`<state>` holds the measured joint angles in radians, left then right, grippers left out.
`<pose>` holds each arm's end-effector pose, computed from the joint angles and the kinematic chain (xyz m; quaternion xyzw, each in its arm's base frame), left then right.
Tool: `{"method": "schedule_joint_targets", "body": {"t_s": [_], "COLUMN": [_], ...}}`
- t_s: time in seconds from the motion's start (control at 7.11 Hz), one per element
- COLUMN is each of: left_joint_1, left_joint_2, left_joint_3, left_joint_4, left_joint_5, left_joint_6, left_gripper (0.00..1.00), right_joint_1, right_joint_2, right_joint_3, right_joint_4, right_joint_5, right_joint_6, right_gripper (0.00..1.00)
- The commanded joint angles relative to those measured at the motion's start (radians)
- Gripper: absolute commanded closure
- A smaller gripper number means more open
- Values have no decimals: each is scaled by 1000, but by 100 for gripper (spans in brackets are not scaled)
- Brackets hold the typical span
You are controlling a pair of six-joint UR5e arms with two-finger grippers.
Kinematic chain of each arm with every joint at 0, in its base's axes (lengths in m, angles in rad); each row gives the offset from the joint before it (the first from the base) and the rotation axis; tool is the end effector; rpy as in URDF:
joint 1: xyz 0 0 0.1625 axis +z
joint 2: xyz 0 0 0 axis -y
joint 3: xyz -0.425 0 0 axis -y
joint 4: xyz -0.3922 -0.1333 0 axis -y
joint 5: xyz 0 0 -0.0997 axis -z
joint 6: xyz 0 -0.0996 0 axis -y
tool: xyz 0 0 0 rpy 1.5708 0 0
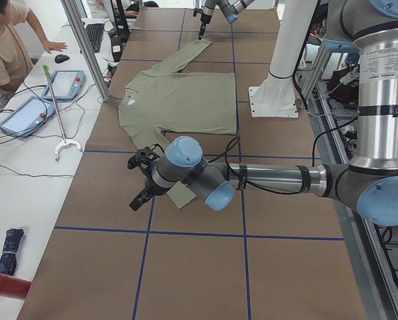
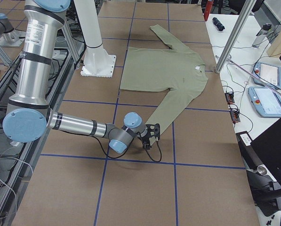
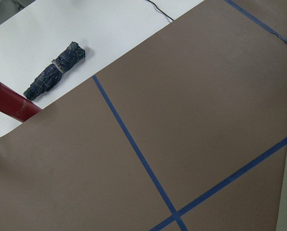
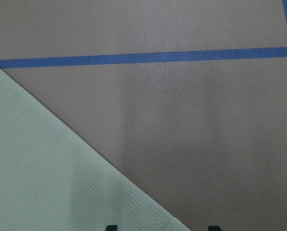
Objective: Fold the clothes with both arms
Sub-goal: 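Lower the right gripper to the cuff of the sleeve nearest it and grasp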
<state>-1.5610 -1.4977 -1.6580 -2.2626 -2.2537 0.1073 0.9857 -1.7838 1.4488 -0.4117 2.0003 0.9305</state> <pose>-0.0657 -0.4878 0.5750 0.3406 0.2980 0.1673 0.8759 -0.1525 -0.3965 0.6952 0.1500 -0.4108 0.0698 0.8966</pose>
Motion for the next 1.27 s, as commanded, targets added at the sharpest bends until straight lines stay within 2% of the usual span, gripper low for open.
{"method": "schedule_joint_targets", "body": {"t_s": [0.0, 0.14, 0.42, 0.7, 1.13], "left_joint_1": [-1, -1, -1, -1, -1], "left_joint_2": [1, 1, 2, 5, 5], "left_joint_3": [1, 1, -3, -3, -2], "left_joint_4": [0, 0, 0, 0, 0], "left_joint_5": [-9, -9, -9, -9, -23], "left_joint_6": [0, 0, 0, 0, 2], "left_gripper": [0, 0, 0, 0, 0], "right_joint_1": [-8, -10, -15, -16, -15], "right_joint_2": [3, 3, 4, 7, 6], "right_joint_3": [-21, -22, -21, -18, 51], "right_joint_4": [-1, 1, 1, 1, -13], "right_joint_5": [-20, -21, -22, -20, -8], "right_joint_6": [-4, -4, -4, 7, 7], "right_gripper": [33, 33, 48, 100, 100]}}
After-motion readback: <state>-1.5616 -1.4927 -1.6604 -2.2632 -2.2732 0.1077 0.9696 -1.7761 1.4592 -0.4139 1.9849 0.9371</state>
